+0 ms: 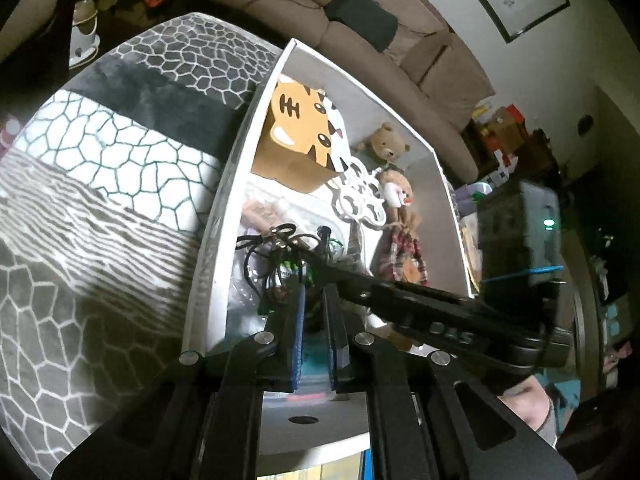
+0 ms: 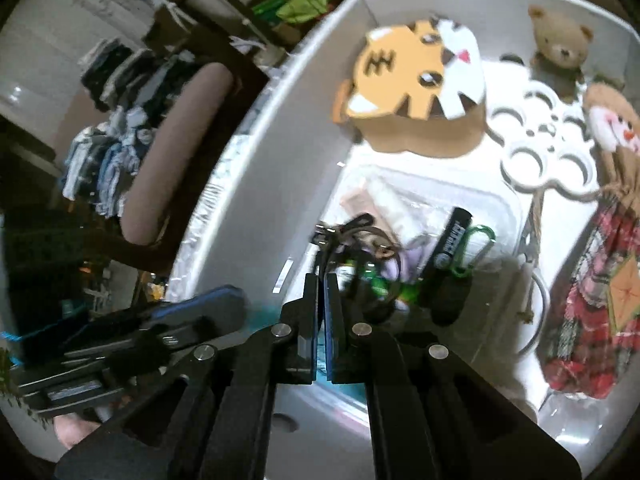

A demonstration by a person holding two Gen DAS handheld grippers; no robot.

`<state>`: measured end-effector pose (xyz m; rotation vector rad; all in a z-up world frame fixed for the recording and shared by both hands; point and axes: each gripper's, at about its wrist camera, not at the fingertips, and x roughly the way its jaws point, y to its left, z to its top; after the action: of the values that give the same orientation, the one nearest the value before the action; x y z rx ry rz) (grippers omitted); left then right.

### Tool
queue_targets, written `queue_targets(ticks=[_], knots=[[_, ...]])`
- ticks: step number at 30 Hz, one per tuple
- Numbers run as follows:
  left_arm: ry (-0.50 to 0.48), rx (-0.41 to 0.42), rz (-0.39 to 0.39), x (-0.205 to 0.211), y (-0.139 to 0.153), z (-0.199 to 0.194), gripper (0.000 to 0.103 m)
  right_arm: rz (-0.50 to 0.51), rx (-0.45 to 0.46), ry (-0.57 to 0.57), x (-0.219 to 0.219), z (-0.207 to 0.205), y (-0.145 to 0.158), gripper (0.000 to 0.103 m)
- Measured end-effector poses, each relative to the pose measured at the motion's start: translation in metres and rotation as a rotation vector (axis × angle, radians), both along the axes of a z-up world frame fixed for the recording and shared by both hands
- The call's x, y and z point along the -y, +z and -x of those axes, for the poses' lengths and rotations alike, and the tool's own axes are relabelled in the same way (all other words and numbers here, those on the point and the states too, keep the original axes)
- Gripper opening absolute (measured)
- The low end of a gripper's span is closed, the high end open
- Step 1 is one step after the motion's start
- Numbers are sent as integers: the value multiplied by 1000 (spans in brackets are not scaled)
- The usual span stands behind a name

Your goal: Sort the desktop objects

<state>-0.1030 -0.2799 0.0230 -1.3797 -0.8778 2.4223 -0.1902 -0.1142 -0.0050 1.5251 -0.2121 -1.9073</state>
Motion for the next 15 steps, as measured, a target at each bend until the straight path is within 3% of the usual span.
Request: queue_targets(ticks=[2, 5, 8, 10, 13, 15], knots=[[0, 1, -7, -1, 1, 0, 7, -19, 13, -4, -1, 1, -4, 9], [1, 1, -6, -4, 2, 0, 7, -14, -7, -7, -7, -3, 5, 28], [-4, 5, 8, -10, 7, -3, 13, -48, -69, -3, -17, -12, 26, 30], [-2, 3, 5, -13, 10, -5, 22, -44, -93, -10, -29, -20, 40, 30], [-3, -11, -11, -22, 19, -11, 63, -18, -121, -23, -55, -35, 60, 30], [-16, -24, -7, -34, 29, -14, 74, -15, -147, -26, -78, -46, 76, 36]])
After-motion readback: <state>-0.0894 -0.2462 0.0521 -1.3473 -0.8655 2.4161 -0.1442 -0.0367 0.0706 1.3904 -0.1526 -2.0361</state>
